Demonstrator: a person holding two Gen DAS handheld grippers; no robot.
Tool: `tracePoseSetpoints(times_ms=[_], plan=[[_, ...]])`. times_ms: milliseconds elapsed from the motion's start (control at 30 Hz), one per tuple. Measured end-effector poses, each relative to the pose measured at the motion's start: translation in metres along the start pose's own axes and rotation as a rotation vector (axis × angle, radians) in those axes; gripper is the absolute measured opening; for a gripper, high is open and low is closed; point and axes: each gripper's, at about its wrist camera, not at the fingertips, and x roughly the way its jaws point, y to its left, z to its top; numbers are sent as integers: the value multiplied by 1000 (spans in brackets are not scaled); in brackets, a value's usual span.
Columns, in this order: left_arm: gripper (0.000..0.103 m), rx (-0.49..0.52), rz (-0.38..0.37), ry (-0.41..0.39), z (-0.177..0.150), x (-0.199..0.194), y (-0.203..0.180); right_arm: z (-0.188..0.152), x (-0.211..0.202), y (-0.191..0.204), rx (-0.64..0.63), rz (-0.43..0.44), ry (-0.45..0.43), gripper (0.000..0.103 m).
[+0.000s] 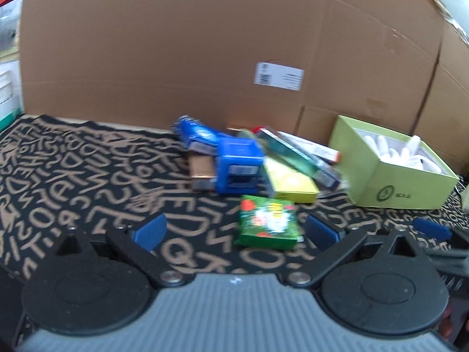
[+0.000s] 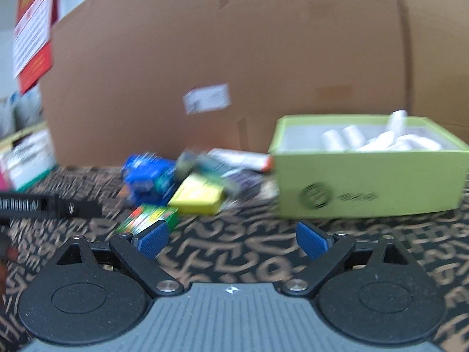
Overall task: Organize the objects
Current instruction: 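Grasp the green tea box with the right tool while the left tool grasps the blue cube box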
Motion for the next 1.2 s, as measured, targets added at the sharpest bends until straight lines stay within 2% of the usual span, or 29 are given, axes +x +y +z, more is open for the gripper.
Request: tracePoseSetpoints(times_ms=[167, 267, 467, 533, 567, 600, 700, 900, 1000, 1100, 1167, 1200], plan=[[103, -47, 53, -25, 0, -8, 29, 0, 29, 38, -52, 70, 70, 97], [103, -71, 56, -33, 1, -10, 42, 5, 46, 62, -56, 94, 105, 97], [103, -106, 58, -31, 7, -9, 61, 15, 92, 98, -16, 56, 166, 96], [103, -107, 45, -29, 11, -6, 62, 13, 103, 103, -23, 23, 179, 91], [103, -101, 40, -29, 14, -4, 60, 11, 105, 102, -28, 7, 191, 77], [103, -92, 35, -31, 15, -2, 57, 9, 104, 99, -31, 5, 185, 72], [103, -53, 17, -34, 24, 10, 42, 7, 90, 82, -38, 36, 183, 71], [103, 27, -32, -21, 45, 54, 1, -7, 54, 44, -43, 20, 186, 71], [103, 65, -3, -6, 53, 82, -17, -13, 40, 36, -33, 15, 184, 71], [102, 98, 57, 25, 57, 111, -28, -15, 39, 33, -19, 21, 182, 71], [91, 117, 87, 52, 58, 124, -29, -15, 39, 33, -17, 21, 182, 71], [78, 126, 78, 69, 58, 129, -27, -15, 39, 33, -18, 22, 182, 71]])
